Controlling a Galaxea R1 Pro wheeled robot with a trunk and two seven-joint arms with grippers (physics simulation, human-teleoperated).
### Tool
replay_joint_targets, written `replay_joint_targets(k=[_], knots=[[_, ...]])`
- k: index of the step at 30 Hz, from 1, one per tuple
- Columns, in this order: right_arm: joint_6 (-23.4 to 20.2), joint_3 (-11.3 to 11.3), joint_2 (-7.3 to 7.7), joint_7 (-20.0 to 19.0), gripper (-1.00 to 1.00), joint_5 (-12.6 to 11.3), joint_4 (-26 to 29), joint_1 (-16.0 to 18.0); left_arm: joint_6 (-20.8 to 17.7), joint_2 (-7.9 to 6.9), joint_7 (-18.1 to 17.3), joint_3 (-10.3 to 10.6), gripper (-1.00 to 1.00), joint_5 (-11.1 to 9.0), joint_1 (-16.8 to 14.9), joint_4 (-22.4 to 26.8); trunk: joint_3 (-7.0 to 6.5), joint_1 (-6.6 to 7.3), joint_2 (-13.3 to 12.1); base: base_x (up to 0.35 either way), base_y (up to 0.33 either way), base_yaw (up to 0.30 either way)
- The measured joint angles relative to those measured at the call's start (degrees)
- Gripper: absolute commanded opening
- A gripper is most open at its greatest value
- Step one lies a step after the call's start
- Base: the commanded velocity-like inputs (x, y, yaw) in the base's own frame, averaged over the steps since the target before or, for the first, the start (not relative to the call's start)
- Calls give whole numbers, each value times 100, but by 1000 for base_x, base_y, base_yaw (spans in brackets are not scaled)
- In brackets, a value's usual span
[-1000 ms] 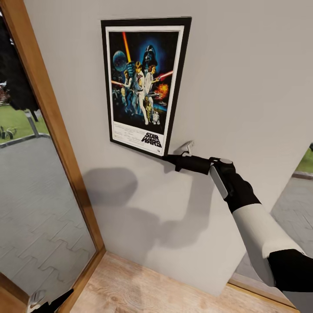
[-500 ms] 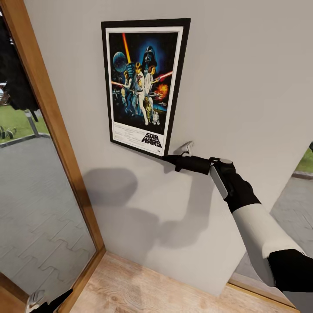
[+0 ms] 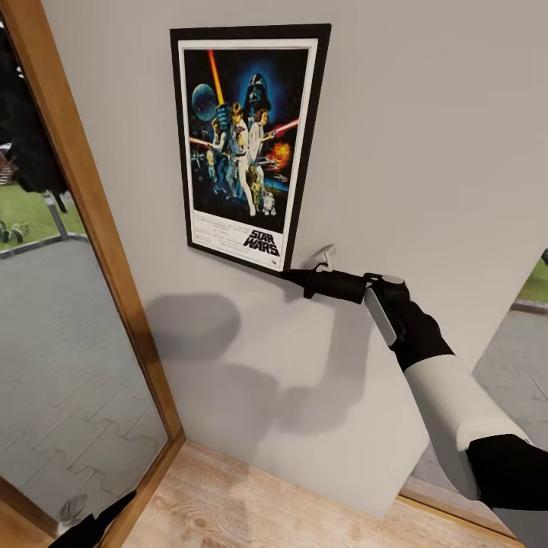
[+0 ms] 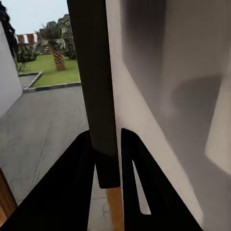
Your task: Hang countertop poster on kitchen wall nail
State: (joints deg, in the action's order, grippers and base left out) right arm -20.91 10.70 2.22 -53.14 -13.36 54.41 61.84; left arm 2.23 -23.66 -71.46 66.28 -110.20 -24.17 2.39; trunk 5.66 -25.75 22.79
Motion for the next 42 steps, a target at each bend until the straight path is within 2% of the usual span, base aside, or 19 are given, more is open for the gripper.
replay_joint_targets(k=[14, 19, 24, 25, 26, 27, 28, 29, 32, 33, 34, 42], knots=[[0, 0, 0, 0, -100, 0, 0, 0, 0, 0, 0, 0, 100, 0, 0, 0, 0, 0, 0, 0, 0, 0], [-136, 5, -7, 27, -100, -125, -30, 44, 6, 80, -63, -168, 100, -76, -76, 0, 0, 0, 0, 0, 0, 0], [-272, 7, -8, 31, -100, -248, -31, 49, 8, 97, -77, -339, 100, -93, -97, 0, 0, 0, 0, 0, 0, 0], [-527, 823, 594, -804, -100, -233, 393, 56, 8, 98, -79, -470, 100, -95, -96, 2, -1, 0, 0, 0, 0, 0], [-415, 132, 735, -1350, -100, 232, 32, 51, 9, 99, -80, -476, 100, -96, -98, 4, -1, 1, 3, 0, 0, 0], [-382, 22, 437, -1334, -100, 516, -16, 50, 9, 99, -80, -475, 100, -96, -98, 5, -1, 0, 0, 0, 0, 0], [-288, 14, 117, -1164, -100, 665, -19, 25, 9, 99, -82, -480, 100, -97, -100, 6, 2, 0, 1, 0, 0, 0], [-381, 13, 186, -1253, -100, 679, -19, 50, 9, 100, -81, -480, 100, -97, -100, 6, -1, 0, 2, 0, 0, 0], [-391, 10, 141, -1200, -100, 682, -22, 48, 9, 100, -81, -482, 100, -97, -99, 5, 0, 1, 2, 0, 0, 0], [-379, 11, 146, -1207, 100, 683, -23, 48, 9, 100, -81, -482, 100, -97, -99, 4, 0, 0, 1, 0, 0, 0], [-392, 3, 22, -18, 100, -253, -35, 48, 8, 102, -81, -479, 100, -97, -101, 2, 0, 0, 0, 0, 0, 0], [-432, 12, 23, 32, 100, -336, -36, 49, 8, 102, -81, -479, 100, -97, -102, 1, 0, 1, 1, 0, 0, 0]])
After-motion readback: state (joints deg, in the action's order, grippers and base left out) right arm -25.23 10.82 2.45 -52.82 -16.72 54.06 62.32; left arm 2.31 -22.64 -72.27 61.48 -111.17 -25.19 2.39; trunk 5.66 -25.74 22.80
